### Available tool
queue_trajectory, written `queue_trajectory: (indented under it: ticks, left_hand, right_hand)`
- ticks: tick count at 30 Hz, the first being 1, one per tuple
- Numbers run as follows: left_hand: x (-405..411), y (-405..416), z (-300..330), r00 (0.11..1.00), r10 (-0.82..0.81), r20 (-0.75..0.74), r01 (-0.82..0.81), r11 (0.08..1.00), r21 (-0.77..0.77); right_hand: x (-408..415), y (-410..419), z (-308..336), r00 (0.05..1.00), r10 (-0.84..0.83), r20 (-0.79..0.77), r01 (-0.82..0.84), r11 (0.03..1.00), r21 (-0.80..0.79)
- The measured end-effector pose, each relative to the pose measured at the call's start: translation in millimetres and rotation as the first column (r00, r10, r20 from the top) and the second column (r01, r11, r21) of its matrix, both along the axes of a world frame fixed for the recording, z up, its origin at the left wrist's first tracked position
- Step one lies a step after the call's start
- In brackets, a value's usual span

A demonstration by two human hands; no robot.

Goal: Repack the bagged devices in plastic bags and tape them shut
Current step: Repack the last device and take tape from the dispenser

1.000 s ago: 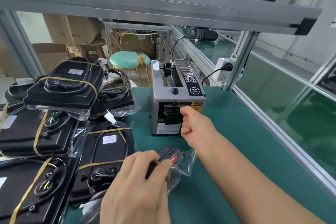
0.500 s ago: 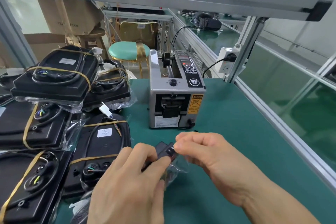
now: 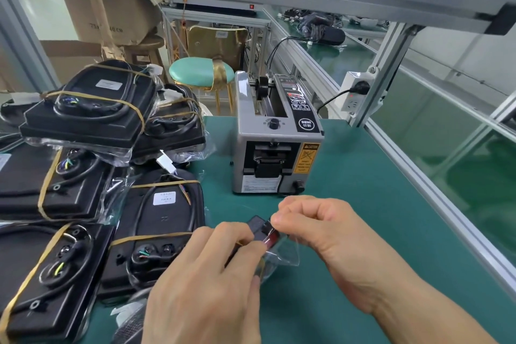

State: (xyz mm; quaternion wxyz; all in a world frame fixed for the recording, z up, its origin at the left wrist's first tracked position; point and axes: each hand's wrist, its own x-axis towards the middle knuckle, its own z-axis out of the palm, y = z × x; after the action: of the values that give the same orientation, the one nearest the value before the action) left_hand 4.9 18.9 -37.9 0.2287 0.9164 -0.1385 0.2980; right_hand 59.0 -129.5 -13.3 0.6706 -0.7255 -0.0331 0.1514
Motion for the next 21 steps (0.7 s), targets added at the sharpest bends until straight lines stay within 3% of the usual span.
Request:
queue_trajectory:
  ticks: [12,17,21]
  left_hand:
    - [1.8,-2.6,-2.1,0.998,0.025,0.053,-0.026,1.0,0.014]
    - [2.4,-2.4,-0.4,0.999,-0.002,0.051,0.001,1.0,0.017]
    - [3.0,-4.0,1.8,0.998,-0.027,0.052,0.027,1.0,0.013]
  right_hand:
    - [-3.2,3.5,3.8,1.0,-0.018,0.016,0.018,1.0,-0.006]
    - [-3.8,7.9,1.3,0.987,-0.071,0.142,0.097,0.978,-0.187]
    - [-5.1,9.1,-1.2,0.977,-0.085,0.194,0.132,0.961,-0.242]
